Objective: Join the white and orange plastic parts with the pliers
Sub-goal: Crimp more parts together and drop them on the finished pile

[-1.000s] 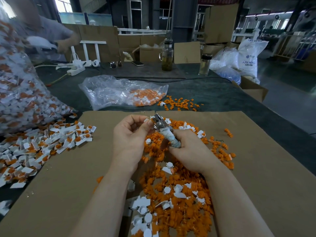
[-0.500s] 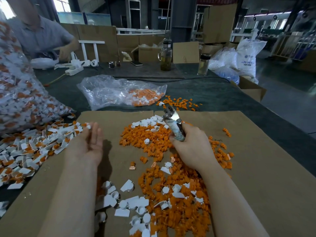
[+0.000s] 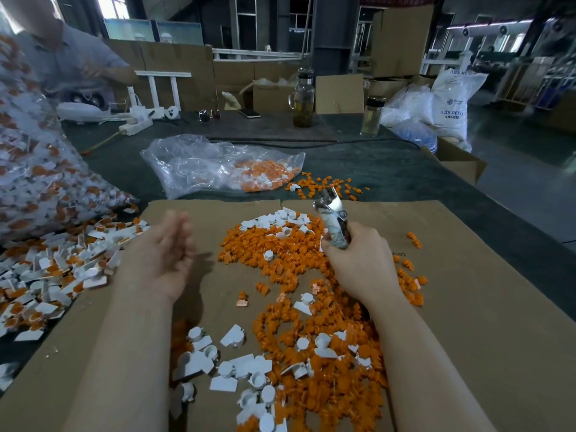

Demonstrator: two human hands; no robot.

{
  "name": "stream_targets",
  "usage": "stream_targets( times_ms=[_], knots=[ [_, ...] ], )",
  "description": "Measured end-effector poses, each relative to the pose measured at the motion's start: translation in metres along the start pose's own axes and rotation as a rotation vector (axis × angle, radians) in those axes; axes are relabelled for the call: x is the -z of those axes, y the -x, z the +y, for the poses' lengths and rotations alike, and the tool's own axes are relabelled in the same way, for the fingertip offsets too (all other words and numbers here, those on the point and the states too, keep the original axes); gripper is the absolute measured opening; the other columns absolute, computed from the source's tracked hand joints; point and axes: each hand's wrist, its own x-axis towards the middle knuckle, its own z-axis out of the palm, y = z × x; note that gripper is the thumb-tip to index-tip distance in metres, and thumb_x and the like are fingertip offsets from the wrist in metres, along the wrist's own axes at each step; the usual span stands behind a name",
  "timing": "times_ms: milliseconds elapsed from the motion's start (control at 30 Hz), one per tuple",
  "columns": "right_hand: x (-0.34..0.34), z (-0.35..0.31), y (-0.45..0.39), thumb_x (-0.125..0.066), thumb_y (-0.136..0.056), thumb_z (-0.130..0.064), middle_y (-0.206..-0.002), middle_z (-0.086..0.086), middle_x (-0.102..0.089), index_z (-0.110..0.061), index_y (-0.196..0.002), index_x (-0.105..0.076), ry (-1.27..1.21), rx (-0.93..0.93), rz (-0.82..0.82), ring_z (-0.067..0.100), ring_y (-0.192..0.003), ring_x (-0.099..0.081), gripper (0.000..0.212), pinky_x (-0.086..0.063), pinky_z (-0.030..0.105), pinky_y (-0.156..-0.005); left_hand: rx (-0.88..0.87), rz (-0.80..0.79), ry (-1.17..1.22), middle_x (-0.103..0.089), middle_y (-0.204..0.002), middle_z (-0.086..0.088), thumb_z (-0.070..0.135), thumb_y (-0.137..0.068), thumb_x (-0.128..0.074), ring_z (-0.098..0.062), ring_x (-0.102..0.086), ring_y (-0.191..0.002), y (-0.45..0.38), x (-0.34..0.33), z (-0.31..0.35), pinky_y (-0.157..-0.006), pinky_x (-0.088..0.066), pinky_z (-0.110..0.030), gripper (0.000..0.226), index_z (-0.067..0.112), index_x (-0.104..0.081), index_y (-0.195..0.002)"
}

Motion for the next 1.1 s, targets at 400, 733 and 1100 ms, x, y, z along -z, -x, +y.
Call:
stream_targets(
  times_ms=[400, 733, 1100],
  knots=[
    [0.002, 0.004, -0.001, -0.061, -0.087, -0.037, -0.069, -0.009, -0.053, -0.027, -0.076, -0.050, 0.239, 0.021, -0.149, 0.007, -0.060, -0.050, 0.018, -0.030, 0.024, -0.046, -0.176, -0.882, -1.522, -0.058, -0.104, 0.018, 0.033, -0.081, -0.078, -0.005, -0.054, -0.102, 0.037, -0.055, -0.049, -0.104, -0.040, -0.045, 0.020, 0.046, -0.068, -0.092],
    [0.001, 0.006, -0.003, -0.063, -0.085, -0.042, -0.073, -0.013, -0.047, -0.031, -0.079, -0.047, 0.249, 0.033, -0.173, 0.005, -0.063, -0.046, 0.021, -0.031, 0.024, -0.048, -0.422, -0.654, -1.639, -0.053, -0.101, 0.015, 0.039, -0.084, -0.075, -0.010, -0.052, -0.098, 0.030, -0.050, -0.058, -0.084, -0.049, -0.027, 0.023, 0.037, -0.070, -0.106],
    [0.002, 0.005, 0.000, -0.067, -0.081, -0.050, -0.078, -0.012, -0.052, -0.031, -0.074, -0.046, 0.337, 0.148, -0.376, 0.003, -0.068, -0.047, 0.030, -0.032, 0.022, -0.052, -0.315, -0.307, -1.184, -0.063, -0.089, 0.012, 0.026, -0.090, -0.070, -0.004, -0.058, -0.080, 0.024, -0.046, -0.051, -0.060, -0.039, -0.021, 0.009, 0.034, -0.067, -0.089]
  ],
)
